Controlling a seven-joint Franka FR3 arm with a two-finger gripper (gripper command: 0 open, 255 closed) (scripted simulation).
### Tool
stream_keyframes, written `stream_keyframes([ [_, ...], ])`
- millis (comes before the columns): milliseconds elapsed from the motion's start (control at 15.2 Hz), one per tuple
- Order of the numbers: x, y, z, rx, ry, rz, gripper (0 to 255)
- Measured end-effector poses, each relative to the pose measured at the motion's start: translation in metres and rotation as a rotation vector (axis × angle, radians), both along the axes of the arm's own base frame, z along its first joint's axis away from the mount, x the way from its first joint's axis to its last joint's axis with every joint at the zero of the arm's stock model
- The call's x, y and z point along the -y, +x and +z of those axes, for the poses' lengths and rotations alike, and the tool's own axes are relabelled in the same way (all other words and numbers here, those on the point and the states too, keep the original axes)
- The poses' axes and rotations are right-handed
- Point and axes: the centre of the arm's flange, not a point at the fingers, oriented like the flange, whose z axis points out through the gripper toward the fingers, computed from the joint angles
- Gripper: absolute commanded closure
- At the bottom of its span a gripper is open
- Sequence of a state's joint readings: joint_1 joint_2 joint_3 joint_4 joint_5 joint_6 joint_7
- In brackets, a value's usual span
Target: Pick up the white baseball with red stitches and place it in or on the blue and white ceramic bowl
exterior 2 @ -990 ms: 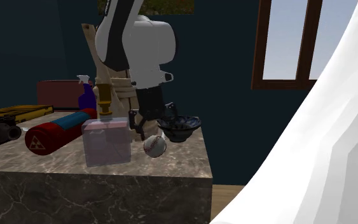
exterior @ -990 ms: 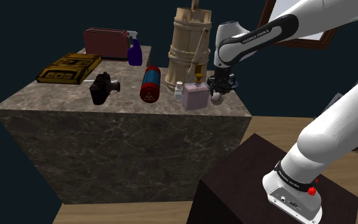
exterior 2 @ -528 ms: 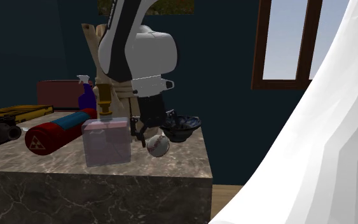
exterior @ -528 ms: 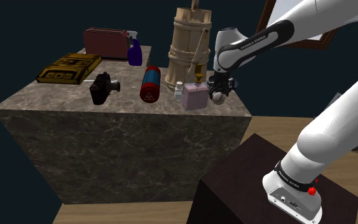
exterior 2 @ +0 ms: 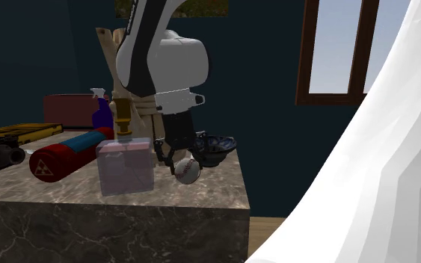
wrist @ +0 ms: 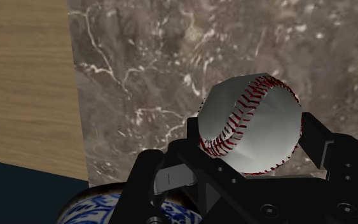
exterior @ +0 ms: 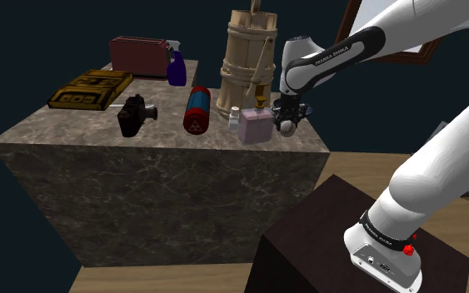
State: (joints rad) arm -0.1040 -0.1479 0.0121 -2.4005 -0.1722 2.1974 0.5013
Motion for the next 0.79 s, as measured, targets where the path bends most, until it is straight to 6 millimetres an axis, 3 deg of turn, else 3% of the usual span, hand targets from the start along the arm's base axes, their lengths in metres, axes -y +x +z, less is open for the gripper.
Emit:
stream_keyframes([
  [462,0.000,0.000,0.002,0.000,0.000,0.000,255],
  [792,0.000,0.000,0.027,0.000,0.000,0.000,255],
])
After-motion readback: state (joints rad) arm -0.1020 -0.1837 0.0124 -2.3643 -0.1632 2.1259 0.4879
